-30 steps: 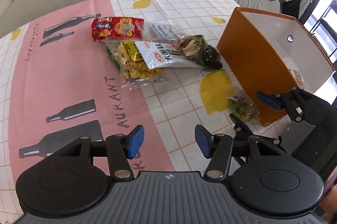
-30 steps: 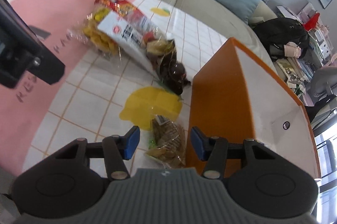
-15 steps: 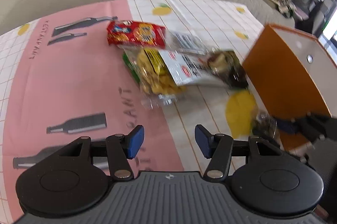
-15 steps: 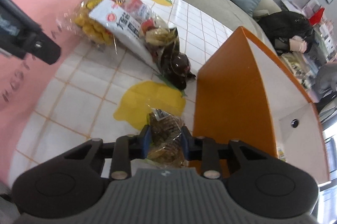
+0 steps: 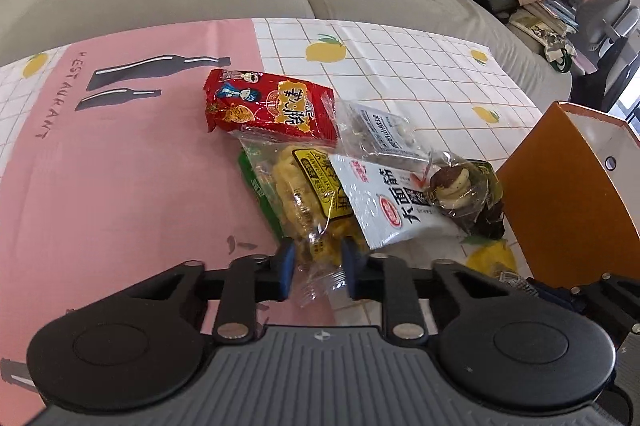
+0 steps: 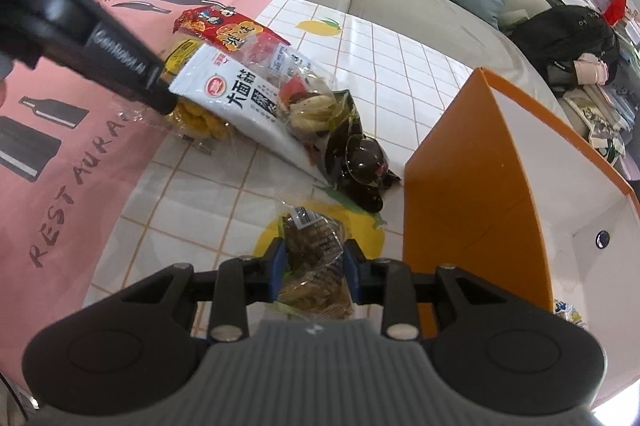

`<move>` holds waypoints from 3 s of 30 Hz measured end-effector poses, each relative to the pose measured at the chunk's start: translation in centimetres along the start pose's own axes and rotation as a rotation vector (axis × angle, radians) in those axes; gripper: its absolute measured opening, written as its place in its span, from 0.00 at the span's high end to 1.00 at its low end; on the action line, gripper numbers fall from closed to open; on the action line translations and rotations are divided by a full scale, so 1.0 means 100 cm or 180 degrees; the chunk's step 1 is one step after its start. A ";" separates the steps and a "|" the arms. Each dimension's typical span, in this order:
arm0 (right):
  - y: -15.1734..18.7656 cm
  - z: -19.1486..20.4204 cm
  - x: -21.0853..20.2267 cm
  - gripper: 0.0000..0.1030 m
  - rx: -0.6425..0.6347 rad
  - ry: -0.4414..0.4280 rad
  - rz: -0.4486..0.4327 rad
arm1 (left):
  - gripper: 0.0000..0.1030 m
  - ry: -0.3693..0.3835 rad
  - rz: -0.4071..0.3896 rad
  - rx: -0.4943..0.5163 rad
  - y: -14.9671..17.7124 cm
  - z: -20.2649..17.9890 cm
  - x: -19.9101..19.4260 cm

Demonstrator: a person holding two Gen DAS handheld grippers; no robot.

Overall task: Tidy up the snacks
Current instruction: 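Grasp the yellow waffle-cookie bag with the left tool while right tool holds packet, then carry both snacks over the orange box and open both tools to drop them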

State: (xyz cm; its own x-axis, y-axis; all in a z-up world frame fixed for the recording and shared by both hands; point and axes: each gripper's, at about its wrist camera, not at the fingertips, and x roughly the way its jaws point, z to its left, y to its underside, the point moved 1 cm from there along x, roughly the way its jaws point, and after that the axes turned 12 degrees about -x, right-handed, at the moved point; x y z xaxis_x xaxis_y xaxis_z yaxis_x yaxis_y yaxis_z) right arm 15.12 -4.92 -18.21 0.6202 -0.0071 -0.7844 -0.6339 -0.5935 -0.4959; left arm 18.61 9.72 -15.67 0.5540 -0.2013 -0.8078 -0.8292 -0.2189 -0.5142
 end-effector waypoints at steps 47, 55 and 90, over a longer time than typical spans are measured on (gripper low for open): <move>0.028 -0.002 -0.008 0.44 0.0299 -0.0519 0.0147 | 0.23 -0.0079 0.0589 -0.0945 0.071 0.015 -0.027; 0.029 -0.008 -0.004 0.52 0.0542 -0.0667 0.0161 | 0.35 -0.0064 0.0565 -0.0788 0.071 0.004 -0.023; 0.017 -0.068 -0.101 0.62 0.0969 -0.0795 -0.0398 | 0.64 0.0334 -0.0134 -0.0545 0.035 -0.047 -0.130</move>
State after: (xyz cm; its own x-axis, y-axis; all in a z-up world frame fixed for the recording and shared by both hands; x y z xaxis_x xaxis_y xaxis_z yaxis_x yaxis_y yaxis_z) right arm 10.90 -11.31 -8.66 0.5937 0.2680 -0.7588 -0.6917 -0.3120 -0.6514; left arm 8.89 7.10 -5.63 0.6001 -0.2849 -0.7475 -0.7855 -0.3866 -0.4832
